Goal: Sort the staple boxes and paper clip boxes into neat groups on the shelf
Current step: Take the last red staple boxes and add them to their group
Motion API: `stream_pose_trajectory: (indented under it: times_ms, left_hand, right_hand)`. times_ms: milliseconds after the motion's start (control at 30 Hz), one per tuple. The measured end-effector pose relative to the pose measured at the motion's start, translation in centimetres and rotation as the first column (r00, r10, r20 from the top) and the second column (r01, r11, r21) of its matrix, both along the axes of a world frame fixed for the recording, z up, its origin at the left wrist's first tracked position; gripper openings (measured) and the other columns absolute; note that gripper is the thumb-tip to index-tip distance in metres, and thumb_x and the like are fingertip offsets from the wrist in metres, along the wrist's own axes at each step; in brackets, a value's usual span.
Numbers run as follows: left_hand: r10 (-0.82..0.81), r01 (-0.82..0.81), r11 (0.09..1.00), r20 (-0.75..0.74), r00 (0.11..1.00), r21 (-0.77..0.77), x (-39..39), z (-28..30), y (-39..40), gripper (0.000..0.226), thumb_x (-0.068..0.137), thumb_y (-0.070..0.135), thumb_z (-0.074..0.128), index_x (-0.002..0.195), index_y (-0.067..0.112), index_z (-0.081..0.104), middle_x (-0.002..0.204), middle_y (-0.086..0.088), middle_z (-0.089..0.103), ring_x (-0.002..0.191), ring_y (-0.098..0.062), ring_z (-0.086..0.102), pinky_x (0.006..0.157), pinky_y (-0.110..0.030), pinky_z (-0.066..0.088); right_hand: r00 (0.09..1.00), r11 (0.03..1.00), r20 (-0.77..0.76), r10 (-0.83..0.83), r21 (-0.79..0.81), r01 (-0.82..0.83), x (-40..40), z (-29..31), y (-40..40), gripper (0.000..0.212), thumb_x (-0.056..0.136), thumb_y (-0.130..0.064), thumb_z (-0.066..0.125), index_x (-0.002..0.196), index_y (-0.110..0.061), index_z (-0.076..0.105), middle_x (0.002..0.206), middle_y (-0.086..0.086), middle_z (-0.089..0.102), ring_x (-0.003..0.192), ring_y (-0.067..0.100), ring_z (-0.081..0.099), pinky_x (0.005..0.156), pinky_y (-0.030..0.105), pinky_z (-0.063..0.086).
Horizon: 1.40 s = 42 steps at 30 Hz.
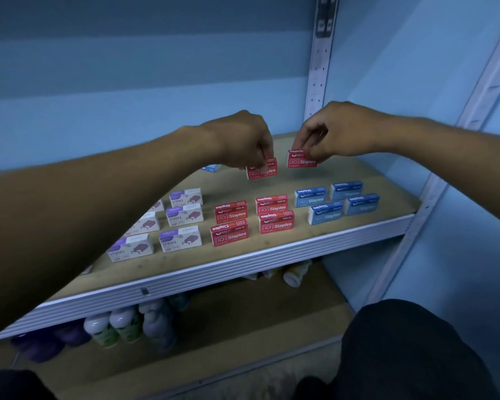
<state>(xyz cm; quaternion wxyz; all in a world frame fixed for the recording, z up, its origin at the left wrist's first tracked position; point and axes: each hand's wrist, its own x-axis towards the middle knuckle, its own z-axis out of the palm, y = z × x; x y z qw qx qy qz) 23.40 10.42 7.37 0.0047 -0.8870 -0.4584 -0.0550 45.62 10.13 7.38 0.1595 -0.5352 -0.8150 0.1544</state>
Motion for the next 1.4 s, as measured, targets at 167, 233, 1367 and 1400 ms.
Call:
stream_pose_trajectory:
  times_ms: [167,233,1367,1400]
  left_hand:
    - [0.039,-0.041,0.999,-0.057,0.998,-0.032,-1.2,-0.4,-0.2,0.017,0.085,0.026,0.071,0.101,0.026,0.076,0.09,0.009,0.074,0.067,-0.002,0.066,0.074,-0.031,0.058]
    - [0.056,-0.059,0.997,-0.069,0.996,-0.046,-1.8,-0.7,-0.3,0.016,0.084,0.027,0.072,0.1,0.026,0.076,0.089,0.01,0.073,0.07,-0.005,0.067,0.075,-0.033,0.059]
    - [0.099,-0.097,0.993,0.029,0.995,-0.071,-7.3,-1.3,-0.6,0.016,0.085,0.041,0.069,0.097,0.032,0.075,0.094,0.02,0.071,0.08,0.007,0.058,0.072,-0.021,0.045]
    - [0.108,-0.106,0.992,0.029,0.994,-0.062,-7.6,-1.1,-0.4,0.016,0.085,0.041,0.07,0.098,0.032,0.074,0.094,0.02,0.07,0.08,0.007,0.058,0.07,-0.021,0.044]
  right_hand:
    - [0.999,0.999,-0.012,0.05,-0.012,-0.05,-1.1,-1.0,-0.1,0.029,0.081,-0.008,0.071,0.091,-0.035,0.078,0.081,-0.021,0.076,0.076,-0.003,0.072,0.073,0.014,0.056]
    - [0.998,0.998,-0.012,0.068,-0.017,-0.068,-1.8,-1.3,-0.1,0.029,0.081,-0.008,0.072,0.092,-0.033,0.079,0.081,-0.019,0.076,0.078,-0.001,0.073,0.075,0.016,0.058]
    - [0.989,0.981,0.041,0.14,-0.142,-0.132,-6.5,-2.4,1.1,0.016,0.088,-0.026,0.07,0.093,-0.04,0.077,0.086,-0.017,0.075,0.066,-0.003,0.07,0.066,0.019,0.053]
    - [0.99,0.982,0.036,0.133,-0.144,-0.127,-6.7,-2.3,1.2,0.017,0.089,-0.024,0.069,0.094,-0.038,0.077,0.087,-0.016,0.075,0.07,-0.002,0.071,0.069,0.022,0.056]
